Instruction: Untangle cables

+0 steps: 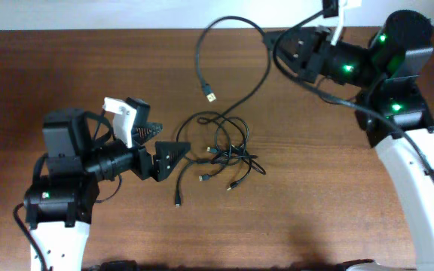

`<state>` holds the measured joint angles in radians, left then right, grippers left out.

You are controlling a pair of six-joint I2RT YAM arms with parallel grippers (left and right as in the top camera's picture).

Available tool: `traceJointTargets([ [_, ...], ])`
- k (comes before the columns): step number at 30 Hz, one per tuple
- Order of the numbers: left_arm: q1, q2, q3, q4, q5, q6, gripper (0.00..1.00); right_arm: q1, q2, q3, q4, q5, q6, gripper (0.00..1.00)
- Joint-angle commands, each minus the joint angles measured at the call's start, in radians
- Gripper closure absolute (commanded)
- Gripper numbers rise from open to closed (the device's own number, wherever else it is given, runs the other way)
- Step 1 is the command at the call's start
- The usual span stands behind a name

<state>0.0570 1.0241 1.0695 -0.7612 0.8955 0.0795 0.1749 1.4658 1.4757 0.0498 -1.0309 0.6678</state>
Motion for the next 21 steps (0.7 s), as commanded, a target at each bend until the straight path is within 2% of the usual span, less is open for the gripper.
traceJointTargets([
  [1, -0.007, 0.041, 0.015, 0.001, -0.029, 0.043, 0.01, 0.069, -0.006, 0.017, 0.159, -0.04, 0.224, 0.96],
  [4, -0.007, 0.069, 0.015, 0.003, -0.029, 0.043, 0.0, 0.116, -0.006, 0.017, 0.262, -0.039, 0.341, 0.96],
  [9, -0.021, 0.081, 0.015, 0.041, -0.024, 0.043, 0.01, 0.162, -0.006, 0.017, 0.273, 0.041, 0.347, 0.96],
  [12, -0.071, 0.081, 0.015, 0.074, -0.024, 0.043, 0.04, 0.161, -0.006, 0.017, 0.273, 0.096, 0.34, 0.96],
  [15, -0.137, 0.081, 0.014, 0.108, -0.027, 0.083, 0.15, 0.174, -0.006, 0.017, 0.278, 0.13, 0.341, 0.96],
  [17, -0.187, 0.084, 0.014, 0.15, -0.05, 0.102, 0.27, 0.208, -0.006, 0.017, 0.281, 0.132, 0.349, 0.96],
  [18, -0.205, 0.089, 0.014, 0.163, -0.084, 0.102, 0.46, 0.219, -0.006, 0.017, 0.281, 0.135, 0.37, 0.96],
  [19, -0.215, 0.096, 0.014, 0.166, -0.12, 0.101, 0.81, 0.226, -0.006, 0.017, 0.285, 0.135, 0.385, 0.96],
  [20, -0.216, 0.103, 0.014, 0.166, -0.137, 0.097, 0.98, 0.227, -0.006, 0.017, 0.298, 0.135, 0.389, 0.96],
  [21, -0.216, 0.111, 0.014, 0.166, -0.142, 0.084, 1.0, 0.227, -0.006, 0.017, 0.31, 0.134, 0.389, 0.96],
])
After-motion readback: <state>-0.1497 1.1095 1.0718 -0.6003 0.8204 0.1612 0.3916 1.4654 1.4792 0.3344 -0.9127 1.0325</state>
